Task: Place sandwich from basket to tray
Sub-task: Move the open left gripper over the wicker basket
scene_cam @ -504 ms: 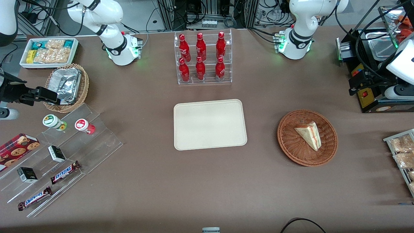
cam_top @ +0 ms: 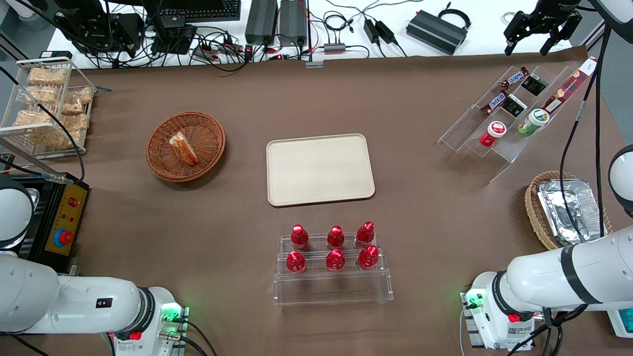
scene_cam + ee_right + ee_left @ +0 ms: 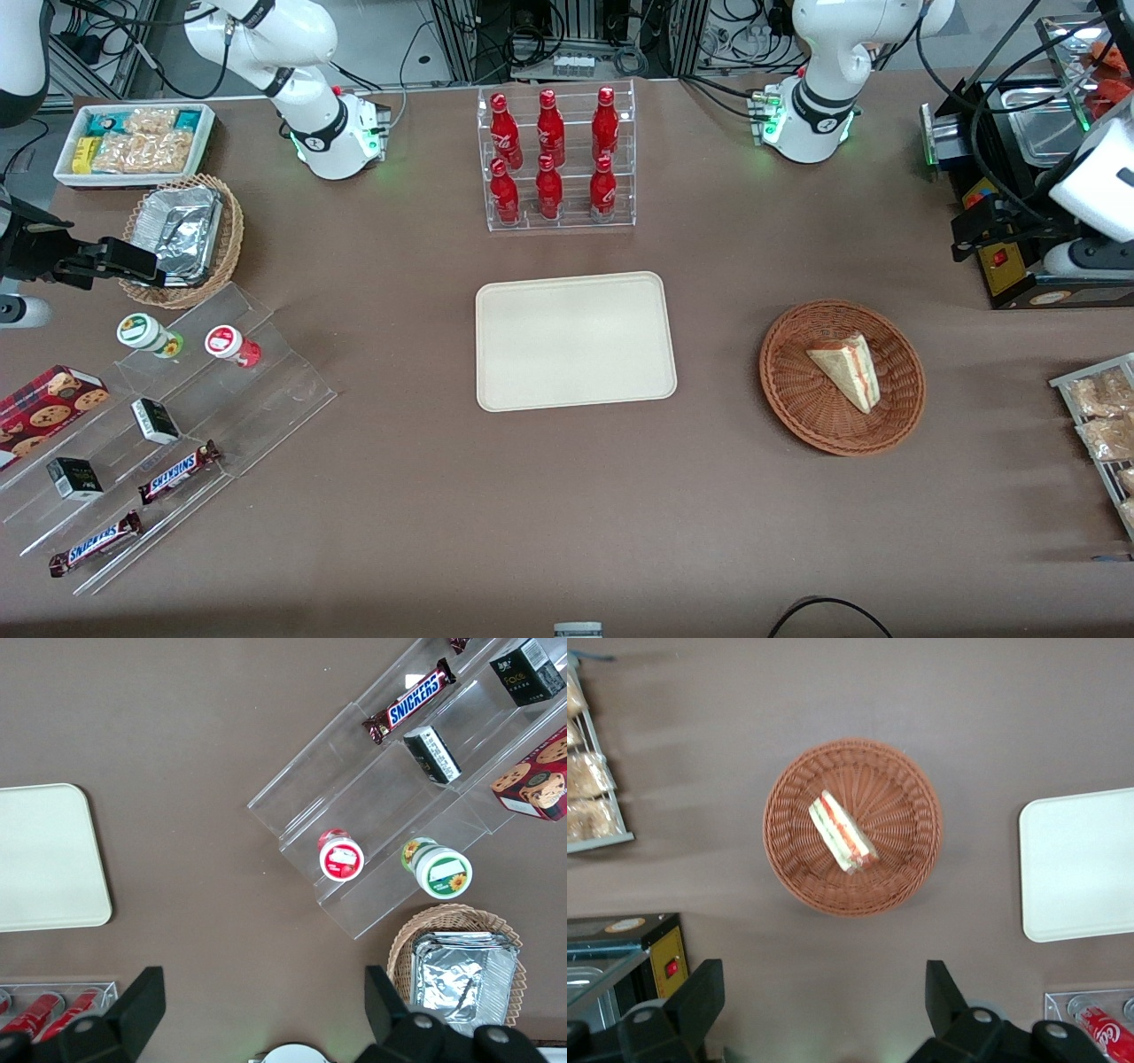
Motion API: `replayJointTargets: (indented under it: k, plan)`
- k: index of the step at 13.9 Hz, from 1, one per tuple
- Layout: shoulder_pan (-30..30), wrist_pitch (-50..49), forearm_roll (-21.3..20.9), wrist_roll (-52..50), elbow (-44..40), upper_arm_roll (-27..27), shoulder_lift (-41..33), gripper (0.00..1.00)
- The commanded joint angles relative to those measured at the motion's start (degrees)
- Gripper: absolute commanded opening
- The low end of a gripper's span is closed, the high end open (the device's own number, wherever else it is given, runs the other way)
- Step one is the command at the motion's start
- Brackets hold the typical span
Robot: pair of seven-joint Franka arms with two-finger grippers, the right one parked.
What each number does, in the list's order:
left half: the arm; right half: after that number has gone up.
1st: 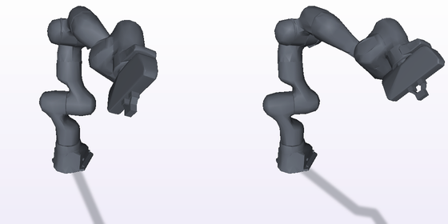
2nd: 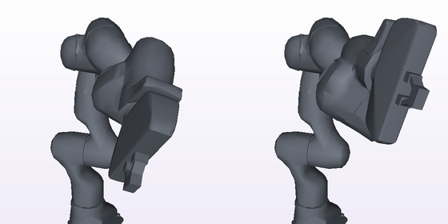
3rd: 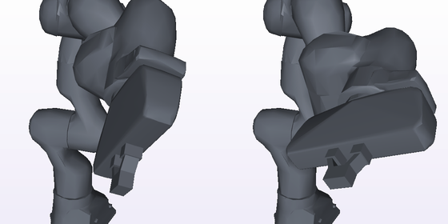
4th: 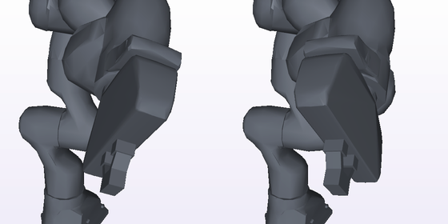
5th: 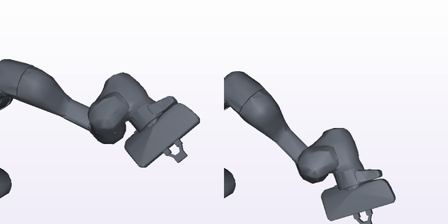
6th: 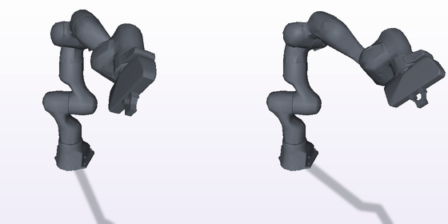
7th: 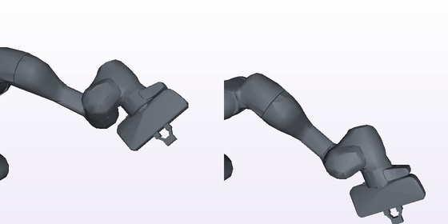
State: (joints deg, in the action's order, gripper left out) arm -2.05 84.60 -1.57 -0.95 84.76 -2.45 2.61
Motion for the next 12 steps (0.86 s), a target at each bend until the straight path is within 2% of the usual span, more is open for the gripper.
replayJointTargets:
  k: [1, 4, 6, 12]
  plan:
    - [0.1, 5.5, -0.3, -0.8, 7.3, 0.9, -0.7, 1.00]
    - [0.2, 10.7, -0.5, -3.0, 13.0, 1.3, -0.7, 1.00]
    - [0.1, 18.1, -0.5, -4.2, 19.7, 3.1, -1.2, 1.00]
    - [-0.2, 41.2, -0.5, -24.8, 35.6, 3.0, 0.0, 1.00]
